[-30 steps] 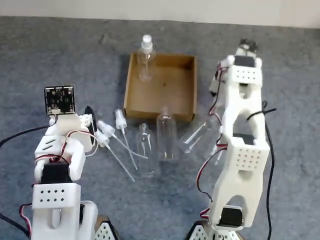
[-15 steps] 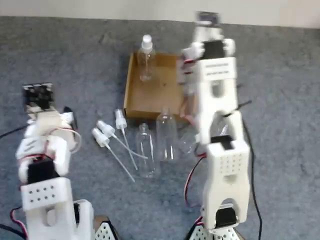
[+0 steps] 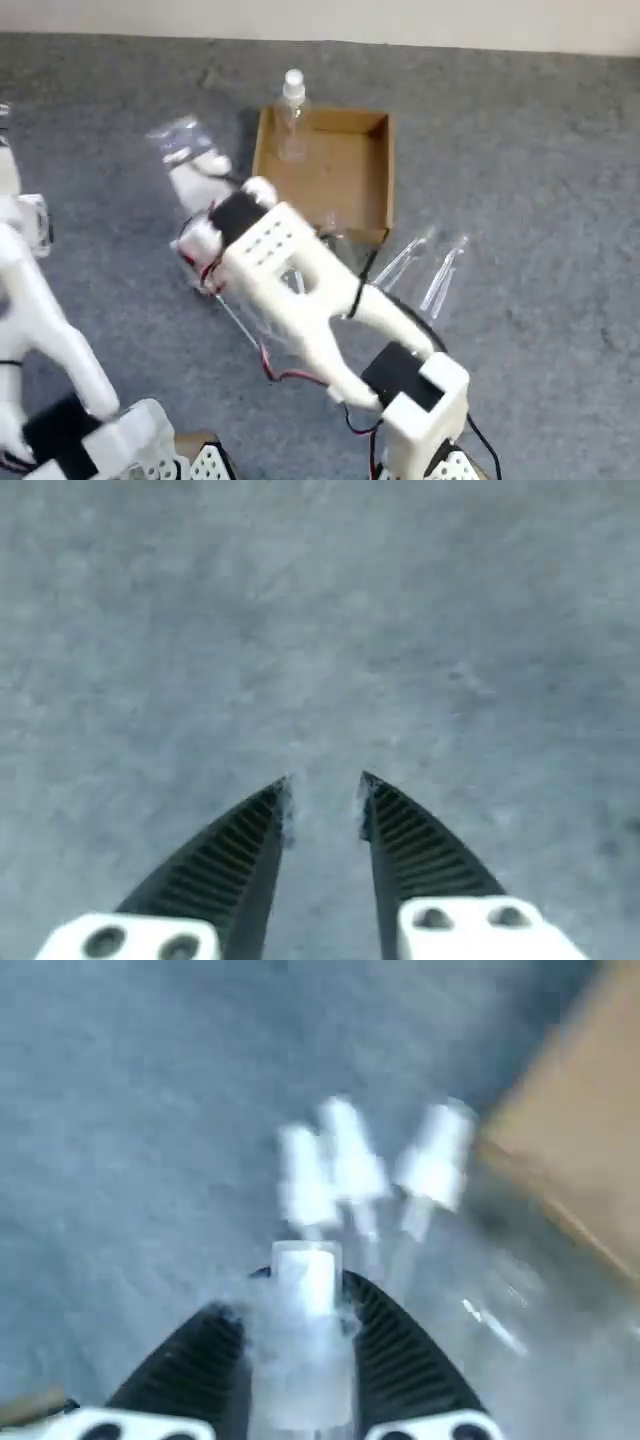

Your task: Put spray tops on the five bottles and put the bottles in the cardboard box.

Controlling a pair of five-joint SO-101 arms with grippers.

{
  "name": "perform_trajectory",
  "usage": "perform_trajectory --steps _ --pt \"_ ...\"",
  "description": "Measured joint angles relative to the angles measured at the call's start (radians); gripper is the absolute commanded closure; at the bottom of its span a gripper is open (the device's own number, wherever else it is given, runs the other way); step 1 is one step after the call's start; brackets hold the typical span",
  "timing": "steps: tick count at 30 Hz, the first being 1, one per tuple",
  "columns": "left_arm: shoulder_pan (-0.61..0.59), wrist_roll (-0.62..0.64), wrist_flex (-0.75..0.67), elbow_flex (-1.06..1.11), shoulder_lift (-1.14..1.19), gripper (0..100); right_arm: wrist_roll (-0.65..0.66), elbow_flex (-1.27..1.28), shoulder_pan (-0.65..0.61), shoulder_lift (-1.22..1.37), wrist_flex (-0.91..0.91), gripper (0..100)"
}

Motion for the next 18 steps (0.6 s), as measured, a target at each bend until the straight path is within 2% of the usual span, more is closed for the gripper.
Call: perform_trajectory --steps 6,8,13,18 --pt "-0.080 -0.078 0.044 -0.083 0.112 93 0.000 0.226 -0.077 0.000 -0.413 98.0" --pt "-0.084 -0.084 0.044 -0.083 0.117 93 0.000 0.287 -0.107 0.000 -0.491 93.0" --pt "-0.084 -0.086 0.044 -0.084 0.123 93 0.000 0.348 -0.120 0.000 -0.546 72.8" --pt "-0.075 -0.086 0.044 -0.061 0.123 93 0.000 0.348 -0.120 0.000 -0.552 71.0"
